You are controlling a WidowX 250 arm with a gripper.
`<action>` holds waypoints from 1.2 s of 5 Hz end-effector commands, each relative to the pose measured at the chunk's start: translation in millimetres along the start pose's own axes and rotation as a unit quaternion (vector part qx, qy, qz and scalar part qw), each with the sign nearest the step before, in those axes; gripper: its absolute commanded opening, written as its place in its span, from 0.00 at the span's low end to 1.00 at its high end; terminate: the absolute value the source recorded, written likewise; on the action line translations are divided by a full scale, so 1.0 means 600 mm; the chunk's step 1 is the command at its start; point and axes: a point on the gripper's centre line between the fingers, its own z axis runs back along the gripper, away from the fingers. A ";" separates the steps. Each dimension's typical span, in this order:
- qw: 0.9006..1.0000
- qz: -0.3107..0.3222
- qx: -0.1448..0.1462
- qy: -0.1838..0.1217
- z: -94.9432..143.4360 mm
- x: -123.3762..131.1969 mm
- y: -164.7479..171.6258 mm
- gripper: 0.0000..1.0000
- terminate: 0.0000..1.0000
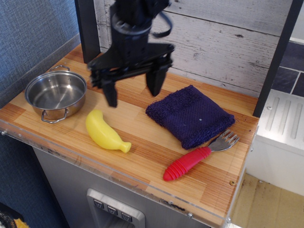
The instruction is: Put the banana to the left of the napkin.
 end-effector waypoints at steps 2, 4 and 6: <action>0.999 0.048 0.009 -0.004 -0.037 0.013 0.072 1.00 0.00; 0.998 0.046 0.033 -0.001 -0.068 0.016 0.076 1.00 0.00; 0.998 0.044 0.047 0.010 -0.099 0.014 0.059 1.00 0.00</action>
